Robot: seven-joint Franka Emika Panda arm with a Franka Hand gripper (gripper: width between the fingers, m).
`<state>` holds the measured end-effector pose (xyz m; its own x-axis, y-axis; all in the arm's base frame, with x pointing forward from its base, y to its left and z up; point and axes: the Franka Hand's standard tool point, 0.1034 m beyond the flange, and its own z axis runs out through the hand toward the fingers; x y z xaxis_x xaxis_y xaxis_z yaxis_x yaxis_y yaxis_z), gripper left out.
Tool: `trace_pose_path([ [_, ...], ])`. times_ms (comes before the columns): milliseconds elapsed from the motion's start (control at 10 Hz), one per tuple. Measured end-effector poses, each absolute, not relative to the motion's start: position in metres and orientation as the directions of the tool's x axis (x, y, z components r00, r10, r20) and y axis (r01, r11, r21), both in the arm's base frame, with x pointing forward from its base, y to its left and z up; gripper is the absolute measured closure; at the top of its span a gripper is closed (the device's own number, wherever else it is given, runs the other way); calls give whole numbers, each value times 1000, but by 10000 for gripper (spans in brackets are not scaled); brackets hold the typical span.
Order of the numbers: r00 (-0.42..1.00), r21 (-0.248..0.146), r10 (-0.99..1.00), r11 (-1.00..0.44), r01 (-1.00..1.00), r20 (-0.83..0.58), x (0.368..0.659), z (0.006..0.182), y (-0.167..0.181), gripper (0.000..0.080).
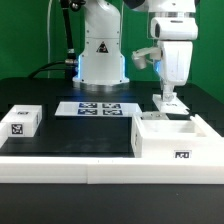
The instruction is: Assemble cabinet
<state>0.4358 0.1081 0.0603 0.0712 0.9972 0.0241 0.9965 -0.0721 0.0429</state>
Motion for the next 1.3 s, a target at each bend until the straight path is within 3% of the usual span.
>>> trace_pose_path([
  [1300, 78, 43, 997, -79, 996, 30, 454, 56, 111, 729],
])
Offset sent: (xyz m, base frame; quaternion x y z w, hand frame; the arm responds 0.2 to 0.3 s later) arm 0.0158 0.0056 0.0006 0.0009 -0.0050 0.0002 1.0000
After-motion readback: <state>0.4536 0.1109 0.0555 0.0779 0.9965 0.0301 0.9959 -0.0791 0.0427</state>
